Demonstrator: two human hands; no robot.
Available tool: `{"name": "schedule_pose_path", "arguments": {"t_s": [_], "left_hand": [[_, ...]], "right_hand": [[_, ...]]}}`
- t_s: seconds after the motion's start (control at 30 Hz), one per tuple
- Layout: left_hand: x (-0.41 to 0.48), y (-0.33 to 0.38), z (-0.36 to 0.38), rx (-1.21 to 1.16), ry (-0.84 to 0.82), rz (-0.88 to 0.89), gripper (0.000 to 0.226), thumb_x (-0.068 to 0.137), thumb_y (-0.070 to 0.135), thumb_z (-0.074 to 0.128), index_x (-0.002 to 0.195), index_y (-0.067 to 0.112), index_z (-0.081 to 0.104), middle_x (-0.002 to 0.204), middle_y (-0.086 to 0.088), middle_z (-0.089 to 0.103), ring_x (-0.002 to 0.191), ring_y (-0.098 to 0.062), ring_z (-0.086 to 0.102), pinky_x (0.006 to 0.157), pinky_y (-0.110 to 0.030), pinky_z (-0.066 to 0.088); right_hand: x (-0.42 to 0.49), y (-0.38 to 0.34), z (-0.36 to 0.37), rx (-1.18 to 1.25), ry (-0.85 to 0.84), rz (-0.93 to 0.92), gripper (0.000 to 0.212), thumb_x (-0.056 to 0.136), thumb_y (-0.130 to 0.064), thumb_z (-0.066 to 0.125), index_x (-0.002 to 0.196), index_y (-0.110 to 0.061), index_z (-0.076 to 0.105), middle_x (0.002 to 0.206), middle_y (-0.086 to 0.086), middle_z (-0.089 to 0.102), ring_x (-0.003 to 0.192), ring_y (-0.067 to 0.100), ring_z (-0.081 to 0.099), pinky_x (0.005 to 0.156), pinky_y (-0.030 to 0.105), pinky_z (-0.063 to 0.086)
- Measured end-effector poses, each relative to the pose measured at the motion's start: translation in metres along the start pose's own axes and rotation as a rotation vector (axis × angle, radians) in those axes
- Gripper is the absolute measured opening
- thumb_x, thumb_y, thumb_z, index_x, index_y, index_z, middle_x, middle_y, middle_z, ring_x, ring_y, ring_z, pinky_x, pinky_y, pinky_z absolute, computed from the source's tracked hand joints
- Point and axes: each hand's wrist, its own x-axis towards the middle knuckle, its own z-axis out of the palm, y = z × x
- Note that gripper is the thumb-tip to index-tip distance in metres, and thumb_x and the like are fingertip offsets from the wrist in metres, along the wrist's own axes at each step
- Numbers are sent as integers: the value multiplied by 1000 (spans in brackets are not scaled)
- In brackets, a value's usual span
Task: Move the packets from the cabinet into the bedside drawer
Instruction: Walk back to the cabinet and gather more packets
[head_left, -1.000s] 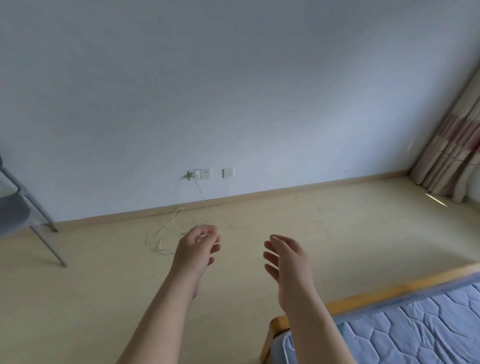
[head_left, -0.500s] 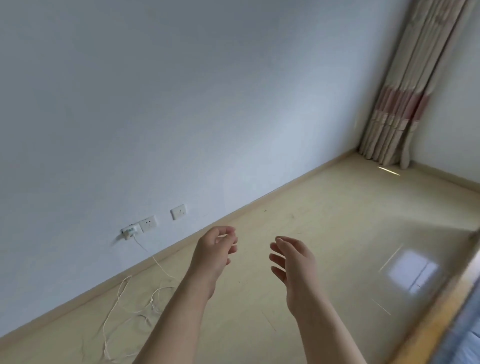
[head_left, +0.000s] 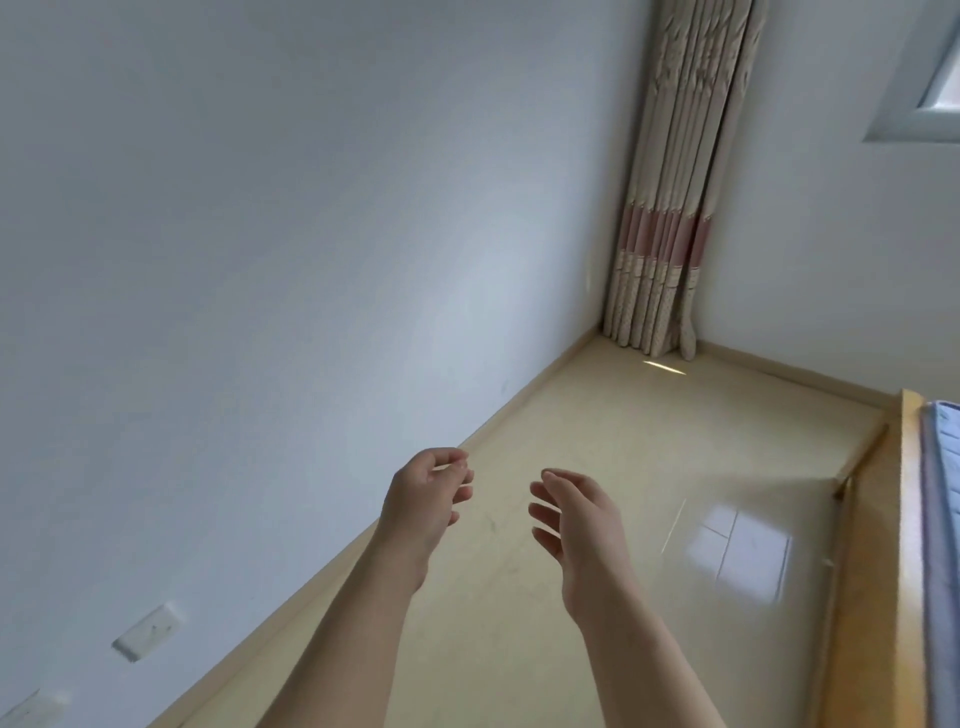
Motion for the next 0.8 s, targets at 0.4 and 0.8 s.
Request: {"name": "schedule_pose_path", "arguments": {"t_s": [0.4,0.8], "left_hand": [[249,108,184,12,-216,39,15,97,18,47,102,20,61,96,1,64,94,-17,63,85,-35,51],[477,217,392,81,-522,149,14,97,16,45,99,22,58,97,-3,63,89,-16,60,79,-32,49]], "right_hand": [[263,-139,-30,66,174,-38,9,94,-14,52,91,-17,59,95,2,63,85,17,58,74,29,45],[510,-284,-80,151,423,-167,9,95,-15,50,90,-16,58,94,3,63,88,19,58,77,31,44]]}}
